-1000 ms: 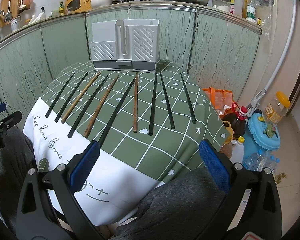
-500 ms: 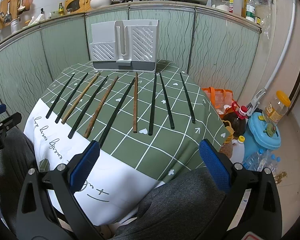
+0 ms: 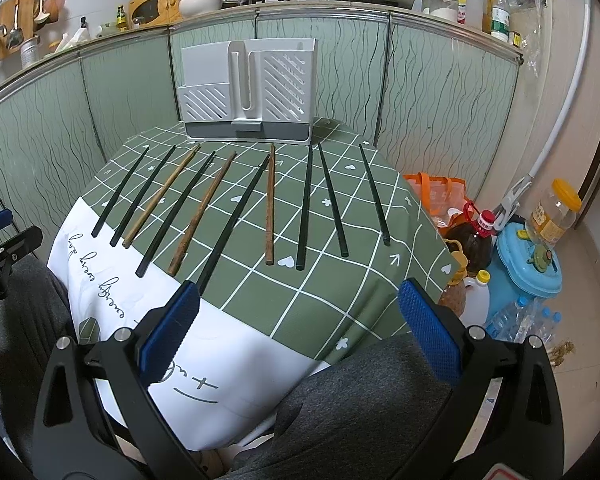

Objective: Organize utensils

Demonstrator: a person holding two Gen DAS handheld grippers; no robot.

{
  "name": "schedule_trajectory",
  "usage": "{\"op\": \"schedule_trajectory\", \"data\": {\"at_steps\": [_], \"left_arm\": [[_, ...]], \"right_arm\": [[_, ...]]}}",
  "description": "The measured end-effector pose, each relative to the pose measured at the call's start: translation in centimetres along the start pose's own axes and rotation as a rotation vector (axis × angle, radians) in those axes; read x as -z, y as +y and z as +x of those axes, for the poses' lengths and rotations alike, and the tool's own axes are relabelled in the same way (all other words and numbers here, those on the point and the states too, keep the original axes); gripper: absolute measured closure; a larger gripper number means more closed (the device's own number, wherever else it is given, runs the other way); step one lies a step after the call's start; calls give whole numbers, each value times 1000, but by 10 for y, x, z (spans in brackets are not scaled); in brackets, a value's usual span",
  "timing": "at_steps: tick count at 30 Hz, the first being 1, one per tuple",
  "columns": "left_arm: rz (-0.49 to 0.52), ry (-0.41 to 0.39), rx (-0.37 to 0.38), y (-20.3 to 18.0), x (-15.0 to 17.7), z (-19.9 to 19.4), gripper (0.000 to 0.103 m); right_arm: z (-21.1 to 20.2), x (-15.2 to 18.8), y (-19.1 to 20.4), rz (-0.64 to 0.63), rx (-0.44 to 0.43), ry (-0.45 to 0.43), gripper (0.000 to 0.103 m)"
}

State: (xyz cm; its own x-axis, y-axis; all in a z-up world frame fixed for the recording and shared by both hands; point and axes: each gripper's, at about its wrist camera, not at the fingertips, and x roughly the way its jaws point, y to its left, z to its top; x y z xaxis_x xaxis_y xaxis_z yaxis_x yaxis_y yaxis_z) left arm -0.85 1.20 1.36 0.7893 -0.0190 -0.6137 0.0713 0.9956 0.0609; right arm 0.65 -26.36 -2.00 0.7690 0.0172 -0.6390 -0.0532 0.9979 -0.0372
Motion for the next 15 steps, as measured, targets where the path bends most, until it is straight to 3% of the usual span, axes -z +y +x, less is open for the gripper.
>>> {"op": "schedule_trajectory", "data": {"at_steps": [15], "left_arm": [[-2, 6, 30, 5, -9, 6, 4]], "right_arm": [[5, -6, -17, 29, -34, 29, 8]]}}
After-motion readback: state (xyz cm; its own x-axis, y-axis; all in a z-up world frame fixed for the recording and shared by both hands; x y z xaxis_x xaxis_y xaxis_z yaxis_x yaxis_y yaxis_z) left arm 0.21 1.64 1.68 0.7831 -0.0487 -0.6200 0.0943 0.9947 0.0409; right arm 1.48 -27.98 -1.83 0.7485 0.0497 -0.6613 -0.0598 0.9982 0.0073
